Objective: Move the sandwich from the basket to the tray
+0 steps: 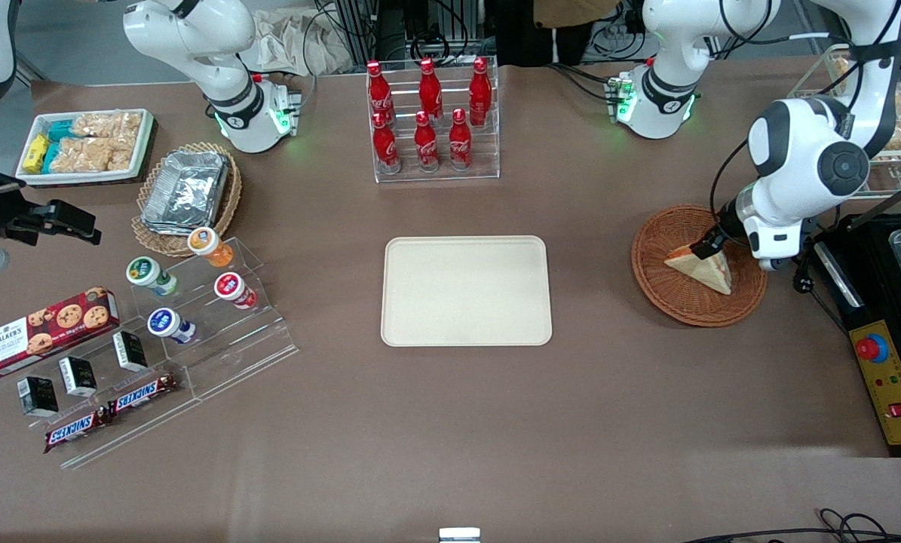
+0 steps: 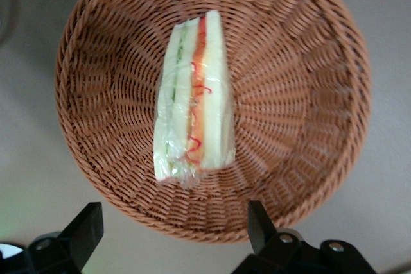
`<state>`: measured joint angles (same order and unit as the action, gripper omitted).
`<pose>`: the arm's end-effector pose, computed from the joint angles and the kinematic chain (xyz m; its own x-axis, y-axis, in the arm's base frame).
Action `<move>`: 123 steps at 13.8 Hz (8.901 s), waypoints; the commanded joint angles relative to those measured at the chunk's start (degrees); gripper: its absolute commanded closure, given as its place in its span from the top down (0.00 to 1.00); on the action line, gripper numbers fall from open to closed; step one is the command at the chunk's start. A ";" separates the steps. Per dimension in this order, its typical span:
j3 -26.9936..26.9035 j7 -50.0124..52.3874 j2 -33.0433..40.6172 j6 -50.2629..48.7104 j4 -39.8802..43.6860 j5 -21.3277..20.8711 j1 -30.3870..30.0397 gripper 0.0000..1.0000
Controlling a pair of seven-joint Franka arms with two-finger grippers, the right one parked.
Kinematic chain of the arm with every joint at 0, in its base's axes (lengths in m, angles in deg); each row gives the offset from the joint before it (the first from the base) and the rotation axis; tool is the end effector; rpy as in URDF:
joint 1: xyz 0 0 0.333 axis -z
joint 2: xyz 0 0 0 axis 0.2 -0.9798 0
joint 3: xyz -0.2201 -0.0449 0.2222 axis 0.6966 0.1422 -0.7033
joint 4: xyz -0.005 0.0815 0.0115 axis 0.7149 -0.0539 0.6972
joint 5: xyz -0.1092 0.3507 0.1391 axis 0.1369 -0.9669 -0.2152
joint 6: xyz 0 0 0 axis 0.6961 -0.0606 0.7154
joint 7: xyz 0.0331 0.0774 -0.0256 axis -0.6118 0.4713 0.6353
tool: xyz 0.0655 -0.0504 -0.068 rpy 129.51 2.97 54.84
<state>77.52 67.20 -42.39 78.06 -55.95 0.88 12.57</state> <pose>0.4549 -0.0003 0.3074 0.6190 0.7707 -0.1510 0.7609 -0.6361 -0.1276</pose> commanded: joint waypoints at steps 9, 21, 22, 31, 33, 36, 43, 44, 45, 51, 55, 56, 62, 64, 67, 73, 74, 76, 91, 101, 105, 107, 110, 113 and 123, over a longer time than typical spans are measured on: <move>0.13 9.62 -8.98 9.39 -0.16 -0.22 -3.22 1.00; 0.75 8.83 -10.22 10.10 0.90 2.50 -3.67 0.21; 1.10 8.30 -9.61 9.66 1.16 2.50 -3.75 0.21; 1.10 -4.08 -5.12 -7.70 11.06 1.53 -3.93 0.22; 1.10 -5.67 -4.94 -16.23 18.17 1.45 -3.93 0.22; 1.36 -7.33 -4.86 -24.68 27.32 1.27 -3.67 0.23; 11.36 -18.42 -5.20 -32.71 35.79 1.27 -3.67 0.23; 13.65 -18.42 -5.64 -32.53 35.79 1.27 -3.67 0.23; 15.41 -18.42 -5.82 -32.09 35.79 1.27 -3.67 0.23; 24.65 -13.52 -11.35 -25.25 36.23 -0.47 -2.53 0.25; 24.92 -6.49 -17.85 -19.36 37.19 -5.49 3.88 0.25; 24.92 -5.68 -19.08 -17.34 37.20 -6.72 5.28 0.25; 24.92 0.82 -27.17 -9.60 37.20 -11.38 11.70 0.25; 24.92 1.70 -29.37 -6.96 37.11 -11.91 12.50 0.25; 24.83 2.32 -32.36 -5.72 37.11 -15.59 13.82 0.25; 24.74 2.50 -36.58 -3.88 37.20 -17.45 15.49 0.26; 24.74 2.50 -37.02 -3.44 37.11 -17.54 15.58 0.28; 24.74 2.24 -37.46 -3.44 37.20 -17.63 15.49 0.53; 24.39 -1.18 -24.81 -9.06 38.16 -16.31 7.15 1.00; 14.65 -27.97 -13.75 -18.02 37.28 -9.37 2.13 1.00; 9.29 -37.38 -10.23 -21.80 37.90 -5.59 2.13 1.00; 7.09 -40.91 -9.08 -24.60 39.38 -5.24 2.05 1.00; 3.40 -46.35 -7.67 -29.09 42.37 -3.31 1.61 1.00; -0.12 -48.22 -6.53 -31.56 45.88 -0.93 1.34 1.00; -0.48 -47.78 -6.97 -32.79 48.09 -1.54 1.43 1.00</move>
<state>76.93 19.23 -49.08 46.61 -9.12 -1.14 14.13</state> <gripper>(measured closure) 0.000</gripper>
